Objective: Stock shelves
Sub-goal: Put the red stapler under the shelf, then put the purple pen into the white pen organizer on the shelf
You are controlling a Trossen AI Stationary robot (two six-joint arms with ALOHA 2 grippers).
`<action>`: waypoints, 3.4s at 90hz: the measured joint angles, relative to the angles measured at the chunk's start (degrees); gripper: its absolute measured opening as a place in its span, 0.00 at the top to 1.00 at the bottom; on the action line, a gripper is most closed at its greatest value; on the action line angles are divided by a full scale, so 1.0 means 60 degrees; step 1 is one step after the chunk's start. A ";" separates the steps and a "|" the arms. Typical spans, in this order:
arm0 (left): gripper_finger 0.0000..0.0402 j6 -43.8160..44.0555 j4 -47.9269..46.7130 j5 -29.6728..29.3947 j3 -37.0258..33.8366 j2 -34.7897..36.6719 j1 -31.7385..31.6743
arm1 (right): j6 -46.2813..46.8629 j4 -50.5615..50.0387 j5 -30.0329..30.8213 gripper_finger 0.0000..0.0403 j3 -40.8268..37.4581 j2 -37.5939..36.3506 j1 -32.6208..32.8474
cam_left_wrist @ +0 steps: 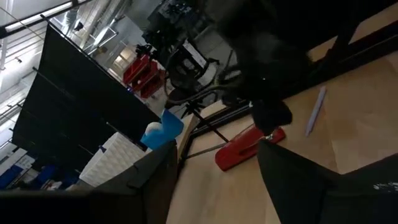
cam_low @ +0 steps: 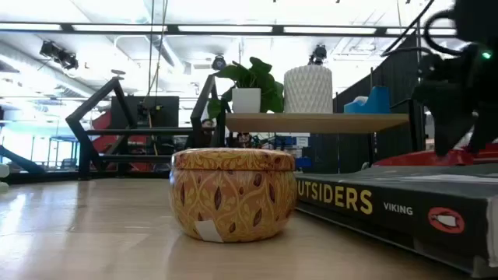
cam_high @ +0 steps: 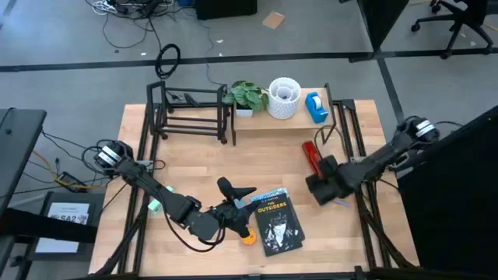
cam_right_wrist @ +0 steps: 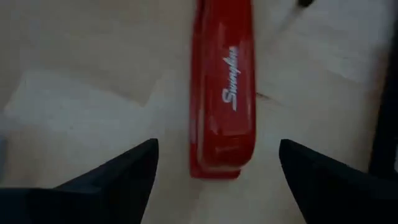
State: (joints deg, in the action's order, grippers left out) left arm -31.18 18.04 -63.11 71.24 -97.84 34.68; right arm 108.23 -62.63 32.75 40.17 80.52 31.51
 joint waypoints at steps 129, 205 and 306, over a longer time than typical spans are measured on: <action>0.49 0.0000 0.0033 0.0317 0.0000 0.0007 -0.0011 | -0.2705 0.1114 0.2975 0.76 -0.0047 -0.0165 -0.4947; 0.49 0.0032 0.0018 0.0317 0.0000 0.0007 -0.0007 | -0.3359 0.0163 0.1397 0.44 0.0475 -0.0165 -0.2566; 0.49 0.0753 0.0029 0.1409 0.0000 0.0007 -0.0216 | -0.7890 0.6423 -0.1525 0.68 -0.1280 -0.0147 0.2402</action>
State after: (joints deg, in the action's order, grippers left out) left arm -26.66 18.22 -54.66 71.24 -97.80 33.38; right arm 60.89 -24.09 23.60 32.49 79.64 45.93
